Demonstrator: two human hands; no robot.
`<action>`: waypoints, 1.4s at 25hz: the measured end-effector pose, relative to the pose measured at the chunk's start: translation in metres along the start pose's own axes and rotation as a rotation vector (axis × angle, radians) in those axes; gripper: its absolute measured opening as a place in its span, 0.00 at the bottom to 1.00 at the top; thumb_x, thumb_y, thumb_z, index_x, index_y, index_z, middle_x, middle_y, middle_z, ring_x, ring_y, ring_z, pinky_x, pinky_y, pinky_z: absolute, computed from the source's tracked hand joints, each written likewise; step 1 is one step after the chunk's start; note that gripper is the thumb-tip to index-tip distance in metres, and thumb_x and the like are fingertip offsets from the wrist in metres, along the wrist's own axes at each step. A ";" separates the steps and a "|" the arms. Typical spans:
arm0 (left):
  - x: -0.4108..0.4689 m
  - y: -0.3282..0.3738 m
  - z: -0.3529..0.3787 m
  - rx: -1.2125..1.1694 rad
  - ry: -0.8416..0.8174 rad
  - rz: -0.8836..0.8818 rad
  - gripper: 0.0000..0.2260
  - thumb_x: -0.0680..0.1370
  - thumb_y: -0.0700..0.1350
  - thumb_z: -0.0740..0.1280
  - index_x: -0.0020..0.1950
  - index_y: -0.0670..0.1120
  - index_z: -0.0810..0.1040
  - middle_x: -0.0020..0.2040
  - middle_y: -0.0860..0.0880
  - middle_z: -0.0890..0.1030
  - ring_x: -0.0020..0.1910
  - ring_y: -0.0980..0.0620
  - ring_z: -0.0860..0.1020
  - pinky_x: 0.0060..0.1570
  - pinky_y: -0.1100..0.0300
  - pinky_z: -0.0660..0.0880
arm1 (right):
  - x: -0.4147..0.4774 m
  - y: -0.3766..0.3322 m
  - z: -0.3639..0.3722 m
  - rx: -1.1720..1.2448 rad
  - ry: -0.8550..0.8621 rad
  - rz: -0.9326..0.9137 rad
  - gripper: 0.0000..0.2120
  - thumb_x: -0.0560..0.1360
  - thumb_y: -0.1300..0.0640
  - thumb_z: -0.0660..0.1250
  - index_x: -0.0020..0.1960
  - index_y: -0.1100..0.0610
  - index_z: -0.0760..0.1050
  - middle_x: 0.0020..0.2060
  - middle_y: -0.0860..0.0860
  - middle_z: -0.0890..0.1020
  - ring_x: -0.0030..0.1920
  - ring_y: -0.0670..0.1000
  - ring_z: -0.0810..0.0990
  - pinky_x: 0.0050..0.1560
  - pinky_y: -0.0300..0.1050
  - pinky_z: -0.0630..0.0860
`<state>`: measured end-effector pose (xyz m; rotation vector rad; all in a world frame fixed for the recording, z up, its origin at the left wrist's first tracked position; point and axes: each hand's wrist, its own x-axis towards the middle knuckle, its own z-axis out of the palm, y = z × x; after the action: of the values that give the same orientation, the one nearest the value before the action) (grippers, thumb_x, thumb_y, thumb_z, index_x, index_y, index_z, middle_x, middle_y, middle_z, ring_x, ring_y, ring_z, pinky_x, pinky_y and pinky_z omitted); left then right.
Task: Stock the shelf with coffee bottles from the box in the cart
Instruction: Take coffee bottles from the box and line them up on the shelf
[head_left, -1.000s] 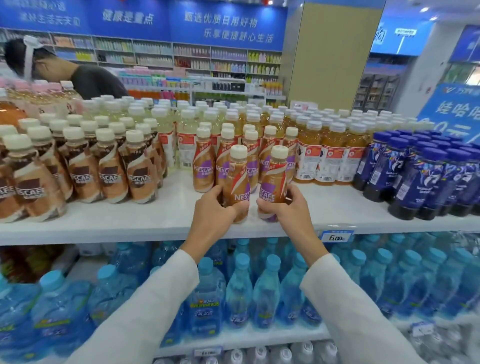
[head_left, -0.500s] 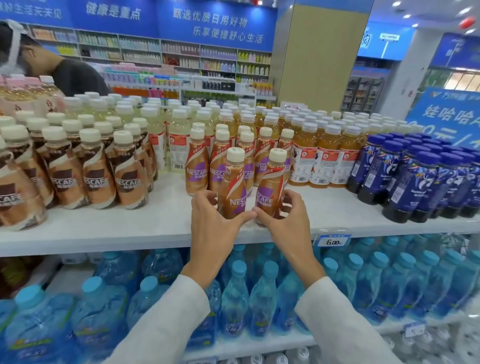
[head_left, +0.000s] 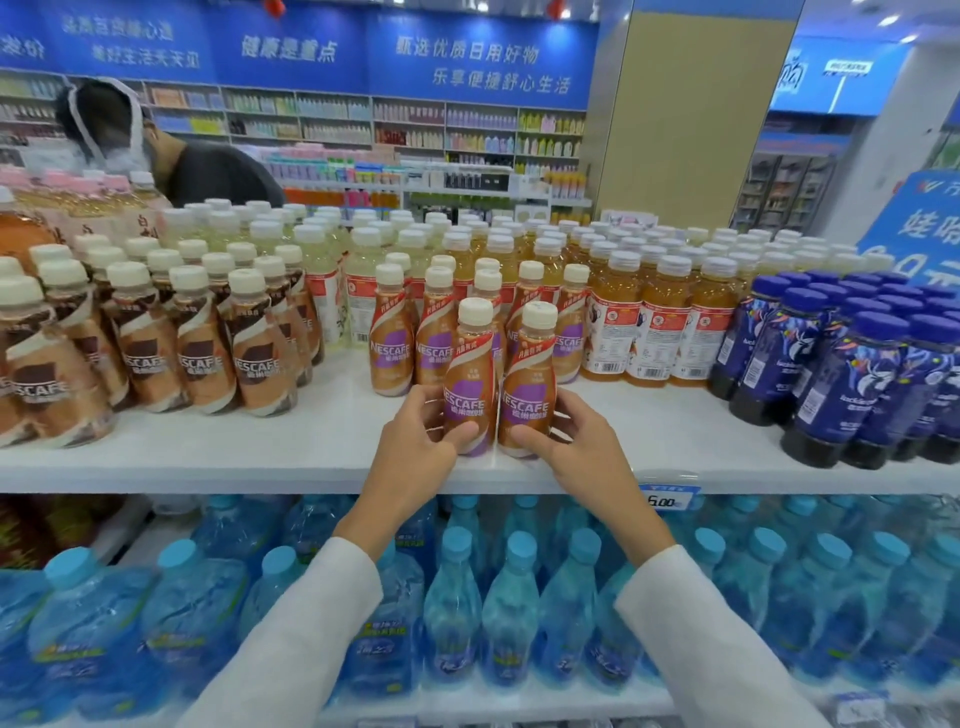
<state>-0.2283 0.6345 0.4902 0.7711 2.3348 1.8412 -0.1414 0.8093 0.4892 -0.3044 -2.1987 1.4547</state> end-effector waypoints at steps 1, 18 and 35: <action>-0.002 0.000 0.002 0.007 0.013 0.011 0.21 0.77 0.47 0.74 0.68 0.52 0.71 0.60 0.57 0.79 0.56 0.59 0.79 0.47 0.73 0.71 | 0.001 0.001 0.000 -0.007 -0.014 -0.009 0.24 0.75 0.54 0.75 0.68 0.46 0.71 0.53 0.33 0.78 0.52 0.32 0.79 0.48 0.28 0.77; 0.000 0.019 0.064 0.144 0.288 0.049 0.31 0.68 0.55 0.81 0.68 0.50 0.75 0.58 0.55 0.82 0.53 0.55 0.82 0.55 0.59 0.79 | 0.002 0.020 -0.020 -0.076 0.247 0.018 0.29 0.69 0.48 0.80 0.65 0.49 0.71 0.58 0.46 0.76 0.55 0.43 0.78 0.51 0.34 0.74; 0.064 0.023 0.123 0.224 0.424 -0.006 0.22 0.73 0.48 0.78 0.57 0.44 0.69 0.57 0.45 0.75 0.51 0.48 0.73 0.48 0.59 0.68 | 0.083 0.046 -0.039 -0.202 0.236 0.018 0.30 0.69 0.45 0.78 0.68 0.49 0.74 0.60 0.50 0.79 0.60 0.52 0.78 0.63 0.55 0.79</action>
<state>-0.2332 0.7749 0.4928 0.4177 2.8322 1.9181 -0.1960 0.8955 0.4821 -0.5366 -2.1547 1.1416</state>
